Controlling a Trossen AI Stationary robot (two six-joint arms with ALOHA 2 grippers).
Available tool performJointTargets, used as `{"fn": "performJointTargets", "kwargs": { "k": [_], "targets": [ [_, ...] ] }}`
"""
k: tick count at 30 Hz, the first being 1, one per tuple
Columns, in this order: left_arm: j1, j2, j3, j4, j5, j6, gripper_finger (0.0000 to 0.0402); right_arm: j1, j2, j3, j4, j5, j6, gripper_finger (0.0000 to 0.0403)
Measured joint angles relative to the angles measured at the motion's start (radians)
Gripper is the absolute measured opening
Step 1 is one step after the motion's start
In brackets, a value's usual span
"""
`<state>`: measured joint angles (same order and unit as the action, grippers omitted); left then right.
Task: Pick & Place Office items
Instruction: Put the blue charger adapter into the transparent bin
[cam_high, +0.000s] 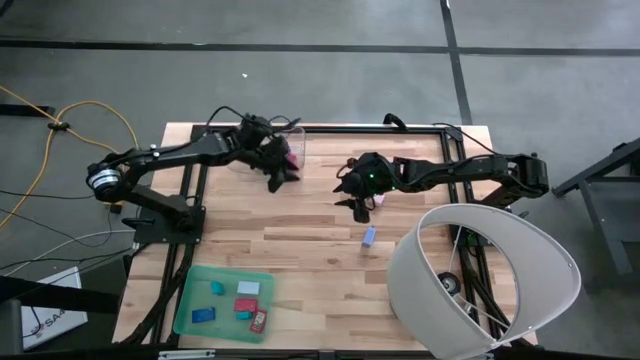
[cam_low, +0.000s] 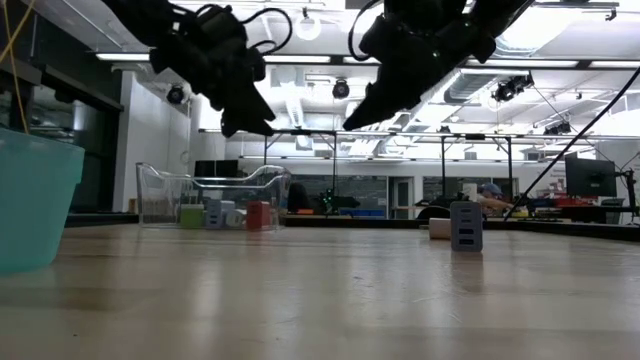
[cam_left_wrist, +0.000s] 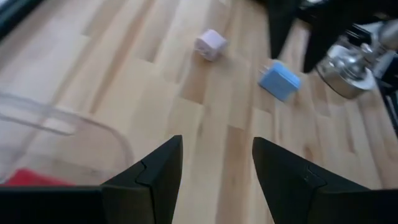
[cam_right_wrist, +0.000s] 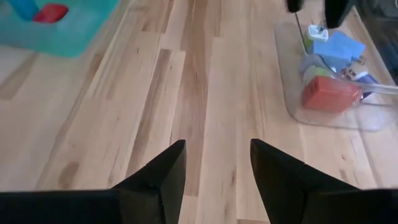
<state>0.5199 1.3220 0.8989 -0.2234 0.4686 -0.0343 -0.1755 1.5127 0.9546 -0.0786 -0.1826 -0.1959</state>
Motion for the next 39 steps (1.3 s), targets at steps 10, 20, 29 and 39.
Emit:
{"fn": "performJointTargets", "kwargs": {
  "k": [10,20,29,39],
  "targets": [
    [-0.103,0.000,0.000,0.005,-0.002,-0.048,0.0189,0.026,0.000,0.059,-0.154,0.018,-0.101,0.0166],
    [-0.154,0.000,0.000,0.050,-0.002,-0.118,0.0189,-0.024,0.026,0.242,-0.447,-0.119,-0.317,0.0166],
    [-0.227,0.000,0.000,0.053,-0.020,-0.154,0.0189,0.054,0.063,0.248,-0.577,-0.110,-0.413,0.0166],
    [-0.324,0.000,0.000,0.065,-0.164,-0.183,0.0189,0.154,0.117,0.248,-0.676,-0.003,-0.559,0.0166]
  ]
}}
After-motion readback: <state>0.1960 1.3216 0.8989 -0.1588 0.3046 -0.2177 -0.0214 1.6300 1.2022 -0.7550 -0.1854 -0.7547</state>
